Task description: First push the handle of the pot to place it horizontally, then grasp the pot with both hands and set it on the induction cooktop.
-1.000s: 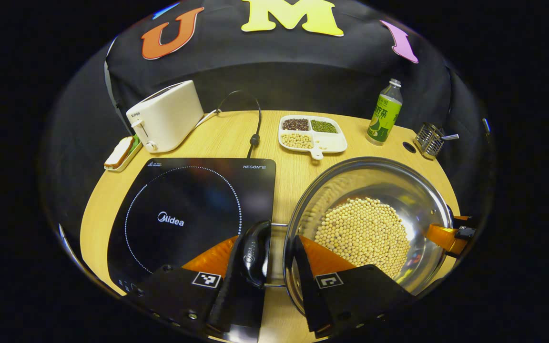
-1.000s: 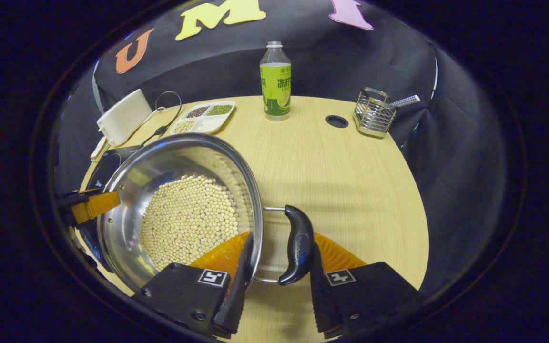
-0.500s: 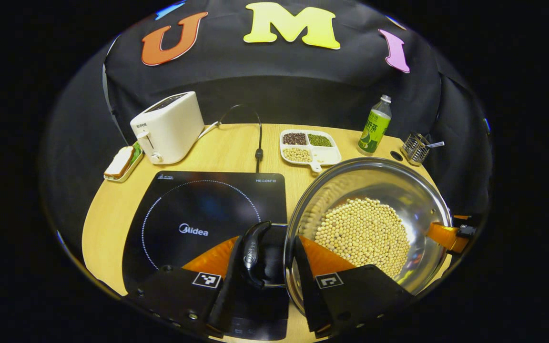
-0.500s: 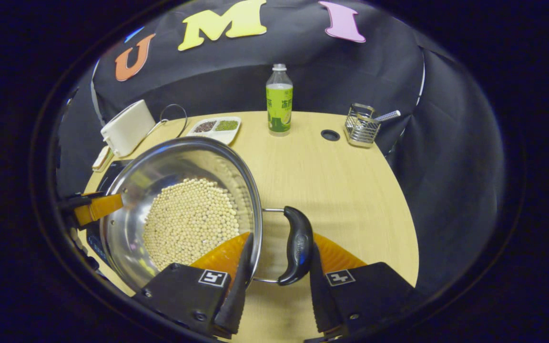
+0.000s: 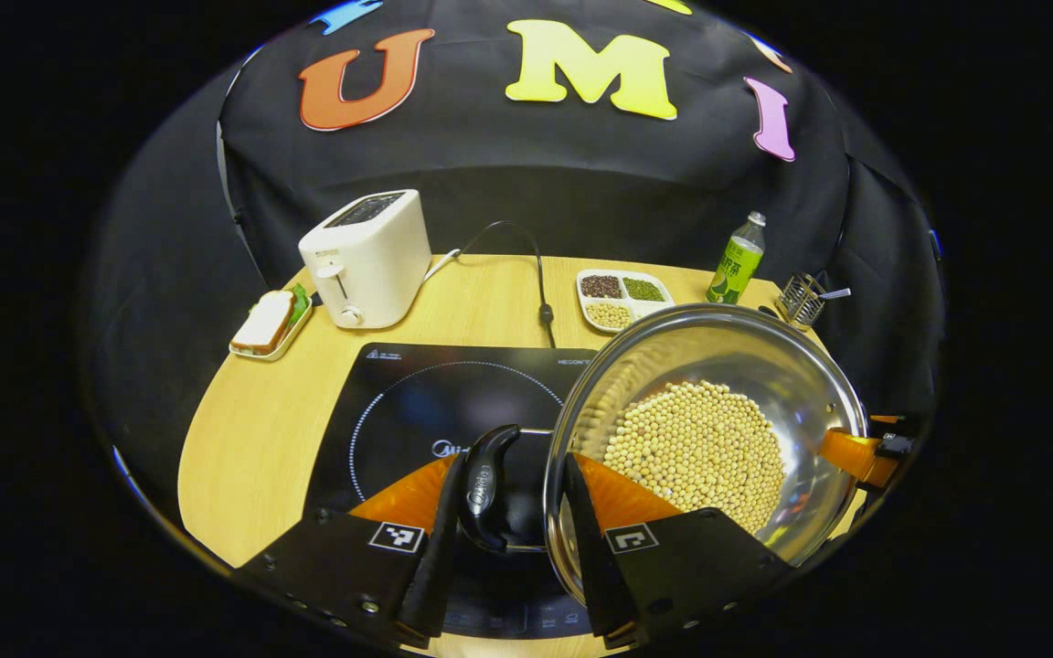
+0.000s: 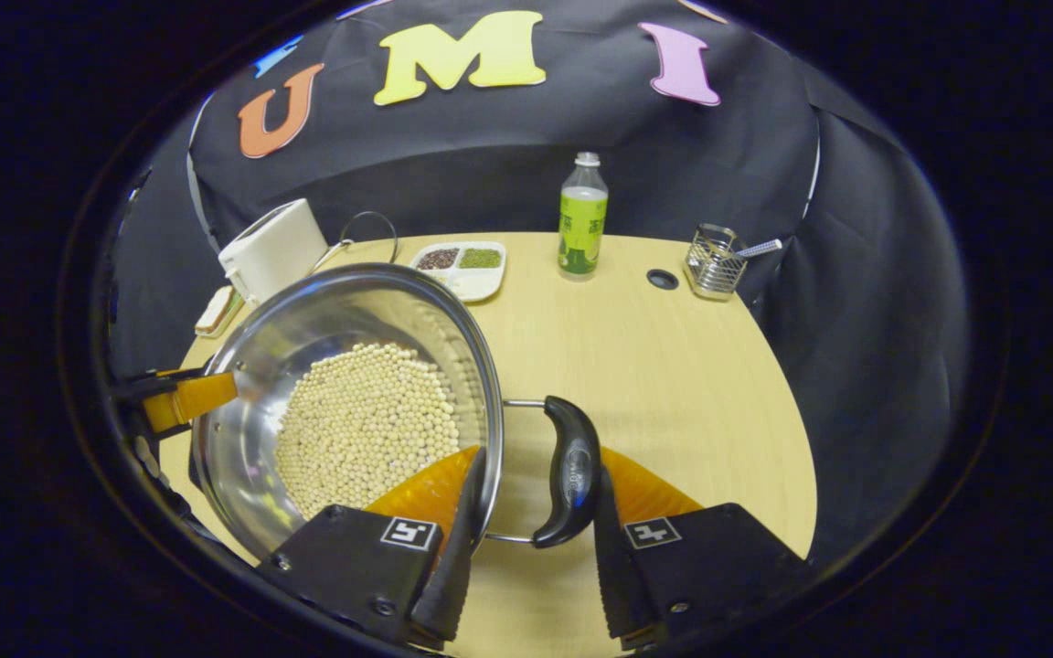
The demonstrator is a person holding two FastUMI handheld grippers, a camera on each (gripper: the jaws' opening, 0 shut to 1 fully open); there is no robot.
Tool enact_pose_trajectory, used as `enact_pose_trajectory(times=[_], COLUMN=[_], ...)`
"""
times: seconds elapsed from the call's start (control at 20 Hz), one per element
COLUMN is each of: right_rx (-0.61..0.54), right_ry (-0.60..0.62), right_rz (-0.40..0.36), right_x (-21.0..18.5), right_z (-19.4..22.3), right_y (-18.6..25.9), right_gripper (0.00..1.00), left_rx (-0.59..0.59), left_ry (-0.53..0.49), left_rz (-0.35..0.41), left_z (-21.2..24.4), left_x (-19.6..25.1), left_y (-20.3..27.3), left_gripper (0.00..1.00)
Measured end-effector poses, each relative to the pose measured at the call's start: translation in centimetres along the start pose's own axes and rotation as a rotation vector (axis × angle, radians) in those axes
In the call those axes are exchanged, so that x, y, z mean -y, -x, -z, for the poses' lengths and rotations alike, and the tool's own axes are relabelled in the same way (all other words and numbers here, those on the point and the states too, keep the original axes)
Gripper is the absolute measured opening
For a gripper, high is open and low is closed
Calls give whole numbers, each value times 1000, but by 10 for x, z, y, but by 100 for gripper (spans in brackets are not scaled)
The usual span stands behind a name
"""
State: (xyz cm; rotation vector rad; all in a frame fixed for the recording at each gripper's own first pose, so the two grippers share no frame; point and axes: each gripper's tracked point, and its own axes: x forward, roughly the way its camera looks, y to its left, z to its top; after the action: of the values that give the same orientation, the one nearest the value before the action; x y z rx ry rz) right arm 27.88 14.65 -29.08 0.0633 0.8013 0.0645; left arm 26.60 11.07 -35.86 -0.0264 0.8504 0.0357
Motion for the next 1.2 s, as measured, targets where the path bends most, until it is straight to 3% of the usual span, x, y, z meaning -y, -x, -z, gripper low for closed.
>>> enact_pose_trajectory(times=[0.5, 1.2], right_rx=[-14, -58], right_ry=[3, -4], right_rz=[-19, -28], right_x=[-75, -174], right_z=[4, -5], right_y=[-3, -39], right_gripper=[58, 58], left_rx=[-13, -43], left_ry=[-3, -19], left_rz=[-22, -46], left_z=[3, -12], left_x=[-74, -173], left_y=[7, -26], left_gripper=[57, 57])
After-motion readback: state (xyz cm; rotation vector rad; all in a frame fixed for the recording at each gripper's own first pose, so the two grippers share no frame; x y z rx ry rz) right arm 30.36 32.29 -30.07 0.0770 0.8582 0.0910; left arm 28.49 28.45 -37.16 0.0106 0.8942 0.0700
